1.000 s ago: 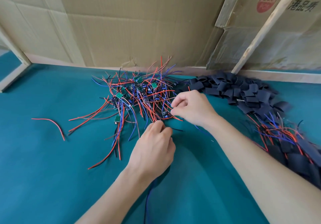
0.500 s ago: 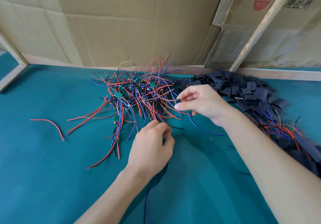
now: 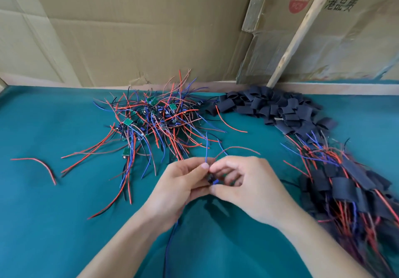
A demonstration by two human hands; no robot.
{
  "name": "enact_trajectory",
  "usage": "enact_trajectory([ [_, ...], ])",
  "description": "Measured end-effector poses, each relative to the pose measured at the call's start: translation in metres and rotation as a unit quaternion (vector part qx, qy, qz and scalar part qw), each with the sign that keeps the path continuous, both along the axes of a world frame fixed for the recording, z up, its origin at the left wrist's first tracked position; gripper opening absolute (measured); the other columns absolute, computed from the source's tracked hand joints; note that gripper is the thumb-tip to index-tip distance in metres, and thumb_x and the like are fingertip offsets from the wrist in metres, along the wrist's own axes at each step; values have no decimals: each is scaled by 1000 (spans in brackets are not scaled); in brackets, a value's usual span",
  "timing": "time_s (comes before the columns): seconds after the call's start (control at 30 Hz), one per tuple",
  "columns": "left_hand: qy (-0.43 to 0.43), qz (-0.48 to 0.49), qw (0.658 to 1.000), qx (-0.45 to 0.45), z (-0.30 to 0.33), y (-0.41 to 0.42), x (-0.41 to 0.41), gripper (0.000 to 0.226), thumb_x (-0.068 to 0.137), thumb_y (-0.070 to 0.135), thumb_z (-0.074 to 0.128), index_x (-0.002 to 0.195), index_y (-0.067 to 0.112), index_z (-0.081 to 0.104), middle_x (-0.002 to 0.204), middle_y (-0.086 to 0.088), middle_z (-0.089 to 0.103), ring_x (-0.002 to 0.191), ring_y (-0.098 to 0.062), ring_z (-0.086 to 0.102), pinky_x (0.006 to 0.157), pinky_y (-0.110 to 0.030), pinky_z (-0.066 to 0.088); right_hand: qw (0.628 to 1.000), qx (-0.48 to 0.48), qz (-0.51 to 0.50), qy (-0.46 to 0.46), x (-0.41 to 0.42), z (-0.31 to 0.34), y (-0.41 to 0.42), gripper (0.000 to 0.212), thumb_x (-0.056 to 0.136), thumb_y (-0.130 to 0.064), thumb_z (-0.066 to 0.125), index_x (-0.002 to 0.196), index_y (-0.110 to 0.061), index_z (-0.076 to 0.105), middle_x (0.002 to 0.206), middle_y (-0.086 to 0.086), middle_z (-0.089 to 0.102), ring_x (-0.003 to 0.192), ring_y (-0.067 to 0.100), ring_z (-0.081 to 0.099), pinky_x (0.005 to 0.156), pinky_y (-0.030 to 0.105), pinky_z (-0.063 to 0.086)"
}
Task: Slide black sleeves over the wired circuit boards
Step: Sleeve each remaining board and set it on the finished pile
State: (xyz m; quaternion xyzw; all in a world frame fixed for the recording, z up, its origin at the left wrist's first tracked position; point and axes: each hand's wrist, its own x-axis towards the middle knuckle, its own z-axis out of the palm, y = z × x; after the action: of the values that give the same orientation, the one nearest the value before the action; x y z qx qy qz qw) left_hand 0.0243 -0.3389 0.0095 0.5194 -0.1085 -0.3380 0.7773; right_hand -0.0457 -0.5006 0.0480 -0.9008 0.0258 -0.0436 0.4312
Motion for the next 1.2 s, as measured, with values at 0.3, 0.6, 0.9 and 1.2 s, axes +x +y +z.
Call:
enact_trajectory([
  [0.3, 1, 40, 999, 26, -6, 1, 3, 19, 95, -2, 61, 110, 1, 70, 96, -18, 76, 91, -34, 76, 74, -31, 61, 952, -214, -219, -24, 73, 56, -122, 12, 78, -22, 80, 80, -32, 74, 87, -11, 77, 96, 17, 71, 90, 29, 55],
  [0.6, 0, 16, 999, 30, -3, 4, 6, 21, 97, 0, 59, 102, 7, 78, 87, -15, 72, 93, -40, 75, 89, -42, 61, 887, -260, -372, 90, 111, 18, -184, 33, 74, -39, 90, 89, -14, 74, 115, 20, 69, 113, 38, 61, 79, 34, 42],
  [0.9, 10, -3, 1000, 23, -2, 6, 9, 27, 98, -4, 50, 101, 1, 76, 85, -15, 69, 91, -38, 74, 82, -35, 60, 871, -248, -422, 35, 106, 10, -189, 24, 79, -28, 84, 98, -17, 74, 113, 18, 70, 113, 40, 62, 87, 39, 52],
  [1.2, 16, 9, 1000, 18, 7, 6, 8, 26, 99, 5, 53, 110, -16, 63, 71, -4, 61, 68, -32, 70, 82, -53, 61, 862, -223, -455, 15, 107, 19, -184, 31, 77, -21, 82, 106, -19, 72, 119, 18, 67, 115, 39, 61, 85, 39, 52],
])
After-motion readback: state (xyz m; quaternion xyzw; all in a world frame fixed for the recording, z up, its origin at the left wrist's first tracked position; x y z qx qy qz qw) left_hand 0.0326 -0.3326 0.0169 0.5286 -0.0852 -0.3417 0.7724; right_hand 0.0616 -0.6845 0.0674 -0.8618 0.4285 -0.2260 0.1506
